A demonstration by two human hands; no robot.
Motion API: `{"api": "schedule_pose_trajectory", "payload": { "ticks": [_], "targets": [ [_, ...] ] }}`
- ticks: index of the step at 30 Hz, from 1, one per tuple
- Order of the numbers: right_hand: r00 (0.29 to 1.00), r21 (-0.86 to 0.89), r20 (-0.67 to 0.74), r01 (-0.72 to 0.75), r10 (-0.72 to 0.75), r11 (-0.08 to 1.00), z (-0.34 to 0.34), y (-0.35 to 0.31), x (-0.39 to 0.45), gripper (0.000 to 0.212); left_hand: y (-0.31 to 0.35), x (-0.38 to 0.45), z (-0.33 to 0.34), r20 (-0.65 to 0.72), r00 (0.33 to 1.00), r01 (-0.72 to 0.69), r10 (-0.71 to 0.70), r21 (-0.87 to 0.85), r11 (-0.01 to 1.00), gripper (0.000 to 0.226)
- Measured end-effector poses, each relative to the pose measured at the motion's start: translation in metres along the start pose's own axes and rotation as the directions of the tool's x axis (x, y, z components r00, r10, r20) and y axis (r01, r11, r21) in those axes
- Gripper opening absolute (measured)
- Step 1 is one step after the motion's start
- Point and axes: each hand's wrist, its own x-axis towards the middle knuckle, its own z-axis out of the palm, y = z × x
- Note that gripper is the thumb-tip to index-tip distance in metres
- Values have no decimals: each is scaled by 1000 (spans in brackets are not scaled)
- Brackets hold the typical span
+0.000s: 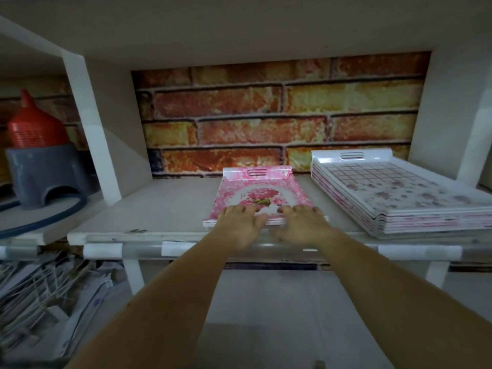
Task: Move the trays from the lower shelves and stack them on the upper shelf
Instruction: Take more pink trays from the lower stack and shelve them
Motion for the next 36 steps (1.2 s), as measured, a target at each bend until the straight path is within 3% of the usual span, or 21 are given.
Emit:
{"api": "schedule_pose_trajectory", "payload": {
  "ticks": [2, 8, 13, 19, 26, 36],
  "targets": [
    [997, 121, -65, -22, 30, 992, -7, -6, -5, 64, 3, -2, -5, -37, 999, 37, -38, -45, 998, 48],
    [987, 252, -161, 26, 16, 967, -29, -32, -35, 46, 5, -27, -30, -183, 976, 90, -116, -142, 986, 40],
    [995, 311, -96, 14, 17, 950, -23, -65, -53, 37, -17, -77, -52, -218, 968, 107, -129, -108, 988, 37],
    [1000, 380, -19, 11, -4, 925, -14, -153, -72, 42, -74, -154, -84, -189, 930, 309, -315, -58, 949, 38],
    [977, 520, -27, 193, -210, 832, -7, -294, -106, 39, -147, -258, -124, -270, 747, 586, -608, -166, 793, 37],
    [907, 610, -19, 344, -422, 713, 7, -474, -164, 28, -248, -421, -154, -329, 443, 819, -834, -230, 526, 39]
  ]
}}
